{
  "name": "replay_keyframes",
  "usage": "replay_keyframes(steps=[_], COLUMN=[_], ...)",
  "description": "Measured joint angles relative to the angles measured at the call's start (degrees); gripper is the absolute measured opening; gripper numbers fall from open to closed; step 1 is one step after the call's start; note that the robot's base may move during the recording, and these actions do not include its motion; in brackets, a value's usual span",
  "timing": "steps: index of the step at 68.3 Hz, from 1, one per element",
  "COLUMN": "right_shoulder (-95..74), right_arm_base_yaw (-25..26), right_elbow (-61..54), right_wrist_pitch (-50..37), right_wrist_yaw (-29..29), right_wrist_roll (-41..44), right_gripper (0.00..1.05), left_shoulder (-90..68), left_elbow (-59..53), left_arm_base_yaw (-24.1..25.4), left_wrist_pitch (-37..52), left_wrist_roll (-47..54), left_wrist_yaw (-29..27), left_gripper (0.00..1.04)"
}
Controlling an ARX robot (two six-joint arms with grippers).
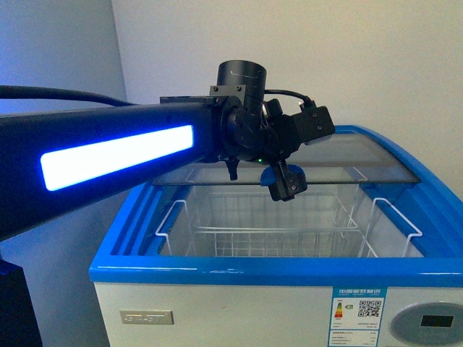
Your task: Put drink in fridge
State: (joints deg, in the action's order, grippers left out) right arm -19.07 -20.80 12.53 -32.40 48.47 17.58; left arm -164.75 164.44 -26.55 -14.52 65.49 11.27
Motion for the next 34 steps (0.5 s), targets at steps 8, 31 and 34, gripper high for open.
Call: replay_keyframes(steps=[8,31,34], right_shoulder=[0.0,0.0,0.0], right_arm_base_yaw=[0.0,0.0,0.0], right_elbow=[0.0,0.0,0.0], right_wrist_pitch=[0.0,0.0,0.0], right_wrist_yaw=[0.0,0.0,0.0], right_wrist_roll=[0.0,0.0,0.0], right_gripper=[0.42,0.42,0.42], left_shoulder=[-0.3,-1.9,-1.9], left_elbow=[0.0,0.1,0.3], left_arm_base_yaw=[-0.2,-0.5,-0.5], left_wrist_pitch=[1.5,13.9,15.8], left_wrist_roll=[0.7,4.0,4.4], left_wrist_yaw=[-0.9,-7.5,-8.7], left_gripper=[0.97,0.97,0.97])
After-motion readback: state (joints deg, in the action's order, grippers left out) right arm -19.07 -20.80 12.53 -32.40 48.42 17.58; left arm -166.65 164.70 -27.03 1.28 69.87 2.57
